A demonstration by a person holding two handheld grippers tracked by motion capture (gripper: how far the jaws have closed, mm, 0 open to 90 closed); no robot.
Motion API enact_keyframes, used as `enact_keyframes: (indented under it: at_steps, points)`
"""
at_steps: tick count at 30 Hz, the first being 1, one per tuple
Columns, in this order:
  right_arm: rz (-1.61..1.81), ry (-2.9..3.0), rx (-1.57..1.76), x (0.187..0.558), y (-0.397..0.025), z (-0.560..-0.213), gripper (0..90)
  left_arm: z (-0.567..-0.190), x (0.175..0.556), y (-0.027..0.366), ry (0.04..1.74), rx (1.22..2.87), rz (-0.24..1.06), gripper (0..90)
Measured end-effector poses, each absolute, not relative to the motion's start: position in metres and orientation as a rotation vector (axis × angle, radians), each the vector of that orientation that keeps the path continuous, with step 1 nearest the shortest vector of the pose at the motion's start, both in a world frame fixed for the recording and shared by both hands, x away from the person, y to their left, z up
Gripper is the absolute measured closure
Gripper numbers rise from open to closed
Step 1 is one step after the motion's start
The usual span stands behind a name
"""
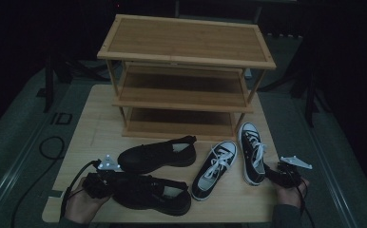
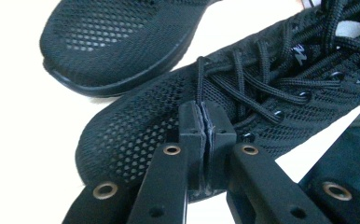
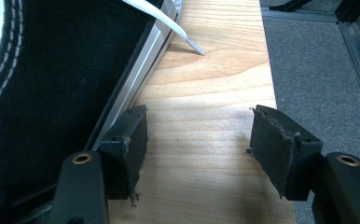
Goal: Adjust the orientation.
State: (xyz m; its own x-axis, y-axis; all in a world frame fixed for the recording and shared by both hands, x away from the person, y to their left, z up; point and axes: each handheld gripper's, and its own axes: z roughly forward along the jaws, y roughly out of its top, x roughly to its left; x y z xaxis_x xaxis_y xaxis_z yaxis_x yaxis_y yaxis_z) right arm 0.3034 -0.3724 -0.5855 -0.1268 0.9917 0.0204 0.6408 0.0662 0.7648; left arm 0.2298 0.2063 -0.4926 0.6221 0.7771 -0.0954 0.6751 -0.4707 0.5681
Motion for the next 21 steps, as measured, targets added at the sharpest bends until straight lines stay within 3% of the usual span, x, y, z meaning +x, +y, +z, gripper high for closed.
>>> enact_keyframes:
  at_steps: [21]
  points:
    - [0.867,1.827,1.619,0.304,-0.373,-0.585,36.0,-0.474,0.252,0.250,1.344,2.185,0.467,88.6]
